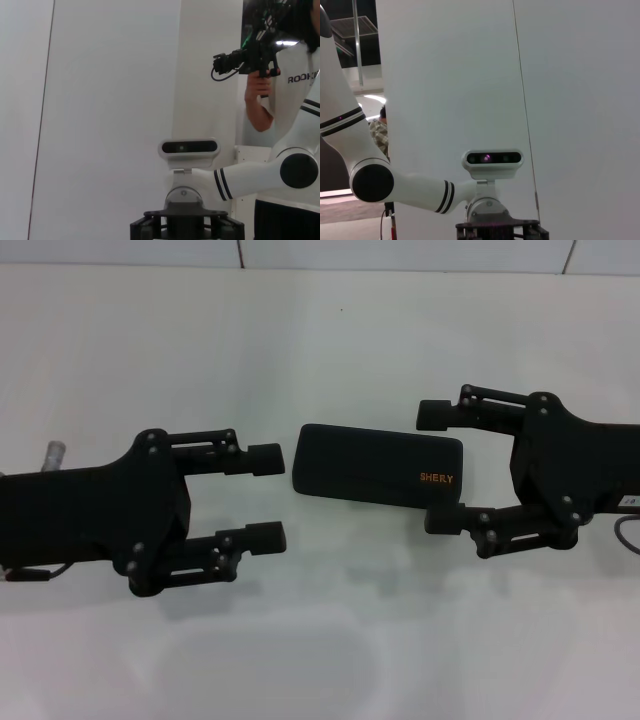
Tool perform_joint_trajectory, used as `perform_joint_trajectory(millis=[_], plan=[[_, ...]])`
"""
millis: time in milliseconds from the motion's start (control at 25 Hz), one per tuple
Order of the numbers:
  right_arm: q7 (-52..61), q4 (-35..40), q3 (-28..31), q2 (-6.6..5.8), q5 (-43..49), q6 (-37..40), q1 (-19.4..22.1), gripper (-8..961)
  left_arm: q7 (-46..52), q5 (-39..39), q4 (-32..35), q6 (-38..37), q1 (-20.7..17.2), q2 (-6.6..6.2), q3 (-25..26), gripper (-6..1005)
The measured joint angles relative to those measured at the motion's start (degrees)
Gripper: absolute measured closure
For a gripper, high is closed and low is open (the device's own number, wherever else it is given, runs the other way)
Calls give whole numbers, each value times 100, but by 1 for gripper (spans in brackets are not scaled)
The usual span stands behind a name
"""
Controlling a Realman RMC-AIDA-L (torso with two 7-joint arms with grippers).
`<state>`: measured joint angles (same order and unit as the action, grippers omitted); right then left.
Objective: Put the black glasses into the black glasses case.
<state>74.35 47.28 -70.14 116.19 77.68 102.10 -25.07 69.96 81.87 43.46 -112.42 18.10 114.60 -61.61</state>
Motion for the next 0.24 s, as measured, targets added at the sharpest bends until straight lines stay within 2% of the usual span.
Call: perform_joint_trajectory(millis=[240], plan=[[-78,-56,2,0,-124,0,17,64,-106,22,-4,7,-14,22,0,394]])
